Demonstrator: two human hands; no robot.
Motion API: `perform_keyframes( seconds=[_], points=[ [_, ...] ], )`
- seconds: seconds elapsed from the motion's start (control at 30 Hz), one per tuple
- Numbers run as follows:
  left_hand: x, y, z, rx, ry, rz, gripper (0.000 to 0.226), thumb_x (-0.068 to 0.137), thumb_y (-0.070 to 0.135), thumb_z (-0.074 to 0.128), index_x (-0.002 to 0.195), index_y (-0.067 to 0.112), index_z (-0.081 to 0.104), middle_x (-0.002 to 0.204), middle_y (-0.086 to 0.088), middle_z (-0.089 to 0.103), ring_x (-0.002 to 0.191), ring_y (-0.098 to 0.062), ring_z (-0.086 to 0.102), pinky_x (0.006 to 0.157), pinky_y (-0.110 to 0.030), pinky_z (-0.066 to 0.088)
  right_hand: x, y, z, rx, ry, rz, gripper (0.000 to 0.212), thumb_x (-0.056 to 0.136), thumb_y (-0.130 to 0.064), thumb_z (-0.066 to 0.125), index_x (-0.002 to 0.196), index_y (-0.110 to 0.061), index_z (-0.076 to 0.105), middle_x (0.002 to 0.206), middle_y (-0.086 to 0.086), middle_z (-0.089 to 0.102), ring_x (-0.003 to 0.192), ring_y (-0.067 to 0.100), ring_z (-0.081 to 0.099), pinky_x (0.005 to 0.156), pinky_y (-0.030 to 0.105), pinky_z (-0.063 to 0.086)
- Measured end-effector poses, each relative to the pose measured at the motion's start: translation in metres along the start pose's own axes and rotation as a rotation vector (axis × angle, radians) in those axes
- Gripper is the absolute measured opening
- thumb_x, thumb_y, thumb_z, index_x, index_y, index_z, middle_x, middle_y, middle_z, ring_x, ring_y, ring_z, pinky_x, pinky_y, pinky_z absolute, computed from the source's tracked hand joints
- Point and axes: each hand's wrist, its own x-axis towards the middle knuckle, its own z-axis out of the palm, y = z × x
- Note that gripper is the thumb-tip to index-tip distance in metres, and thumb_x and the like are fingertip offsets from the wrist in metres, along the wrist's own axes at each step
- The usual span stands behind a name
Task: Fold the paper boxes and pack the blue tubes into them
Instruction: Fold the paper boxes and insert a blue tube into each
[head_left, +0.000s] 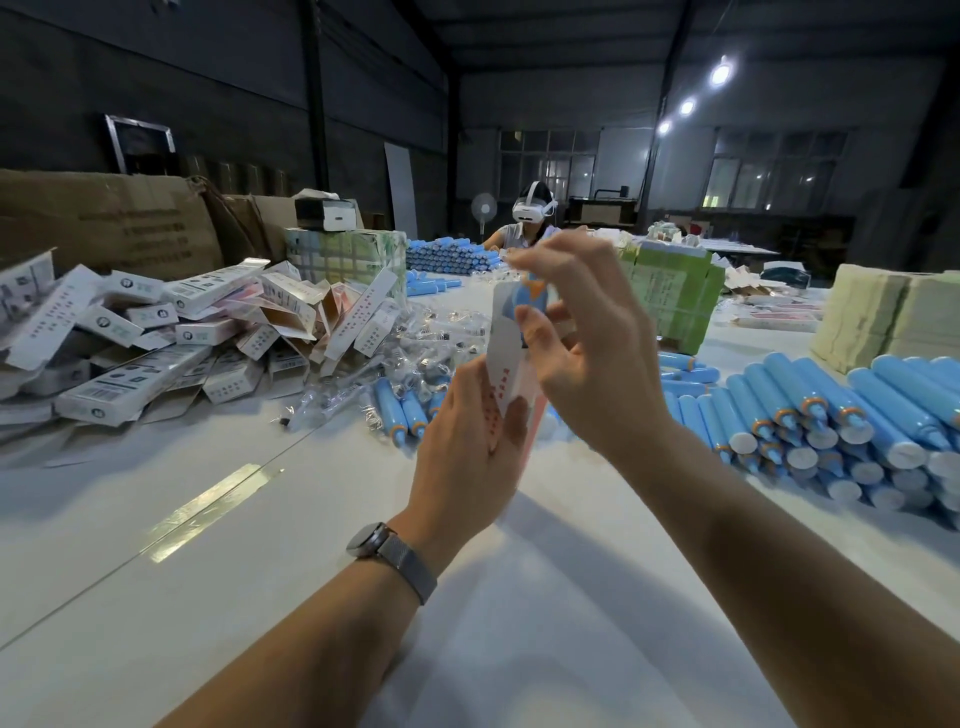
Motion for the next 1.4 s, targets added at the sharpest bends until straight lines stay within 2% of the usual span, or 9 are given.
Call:
perform_keyframes(
  seconds=[0.2,0.3,0.43,0.6,0.97,1.07,1.17,1.27,1.4],
  points=[
    [0.007,-0.013,-0.003,-0.006,0.074,-0.029,0.027,0.093,0.033,0.051,0.116,0.025,0.039,0.105,0.001,0.058,0.091,-0.02,0.056,0.07,-0.035,0.049,-0.02,0.005,0.017,-0.144,-0.22,-0.01,0.035,0.083,-0.002,0.064,0.116,-0.013,0.068,0.095,0.002,0.071,0.095,0.03,0.057,0.076,0.04,0.049],
    [0.009,-0.022,-0.002,-0.003,0.158,-0.019,0.023,0.097,0.023,0.055,0.112,0.029,0.038,0.104,0.003,0.052,0.089,-0.014,0.049,0.068,-0.021,0.041,-0.018,0.008,0.021,-0.053,-0.09,0.094,0.036,0.085,-0.006,0.056,0.12,-0.013,0.064,0.099,-0.003,0.068,0.099,0.022,0.053,0.086,0.026,0.041],
    [0.016,-0.039,-0.007,-0.015,0.291,-0.139,0.02,0.101,0.02,0.051,0.114,0.023,0.036,0.112,0.003,0.048,0.099,-0.022,0.051,0.074,-0.039,0.051,-0.018,0.034,0.024,0.02,0.015,0.334,0.029,0.084,-0.005,0.054,0.109,-0.015,0.064,0.092,-0.005,0.062,0.089,0.018,0.058,0.082,0.032,0.047],
    [0.019,-0.046,-0.006,-0.029,0.352,-0.186,0.023,0.103,0.022,0.049,0.118,0.029,0.032,0.116,0.007,0.046,0.104,-0.018,0.05,0.072,-0.023,0.043,-0.026,0.083,0.057,-0.204,-0.357,0.59,0.035,0.086,-0.005,0.057,0.116,-0.019,0.065,0.103,-0.001,0.066,0.104,0.024,0.057,0.086,0.034,0.046],
    [0.015,-0.045,-0.001,0.001,0.337,-0.188,0.035,0.101,0.023,0.05,0.126,0.035,0.027,0.129,0.0,0.046,0.115,-0.026,0.051,0.083,-0.051,0.055,0.01,0.104,0.153,-0.464,-0.817,0.638,0.03,0.097,-0.019,0.047,0.126,-0.02,0.057,0.127,0.011,0.06,0.121,0.033,0.051,0.098,0.04,0.045],
    [0.011,-0.04,0.003,0.023,0.322,-0.152,0.032,0.1,0.028,0.047,0.124,0.038,0.027,0.124,0.002,0.045,0.112,-0.025,0.051,0.08,-0.048,0.057,-0.004,0.107,0.168,-0.409,-0.754,0.781,0.015,0.099,-0.015,0.044,0.09,-0.013,0.057,0.114,0.012,0.059,0.12,0.032,0.053,0.101,0.04,0.044],
    [0.007,-0.037,0.007,0.057,0.278,-0.101,0.03,0.095,0.034,0.043,0.121,0.039,0.028,0.111,0.008,0.04,0.104,-0.025,0.052,0.079,-0.052,0.055,-0.022,0.122,0.178,-0.2,-0.665,0.868,0.011,0.1,-0.005,0.043,0.096,-0.008,0.054,0.12,0.02,0.053,0.113,0.031,0.052,0.106,0.042,0.041],
    [0.009,-0.041,0.006,0.028,0.268,-0.101,0.029,0.095,0.037,0.042,0.121,0.04,0.029,0.113,0.008,0.041,0.104,-0.022,0.051,0.079,-0.046,0.055,-0.018,0.117,0.175,-0.237,-0.588,0.906,0.033,0.101,-0.009,0.042,0.069,-0.013,0.046,0.094,0.018,0.052,0.092,0.03,0.051,0.093,0.043,0.048],
    [0.012,-0.043,0.005,-0.034,0.297,-0.108,0.029,0.095,0.036,0.042,0.121,0.037,0.029,0.119,-0.001,0.047,0.107,-0.02,0.05,0.076,-0.034,0.05,-0.005,0.096,0.158,-0.261,-0.291,0.69,0.017,0.091,-0.003,0.052,0.093,0.0,0.069,0.095,0.02,0.068,0.097,0.035,0.061,0.073,0.038,0.046]
  ],
)
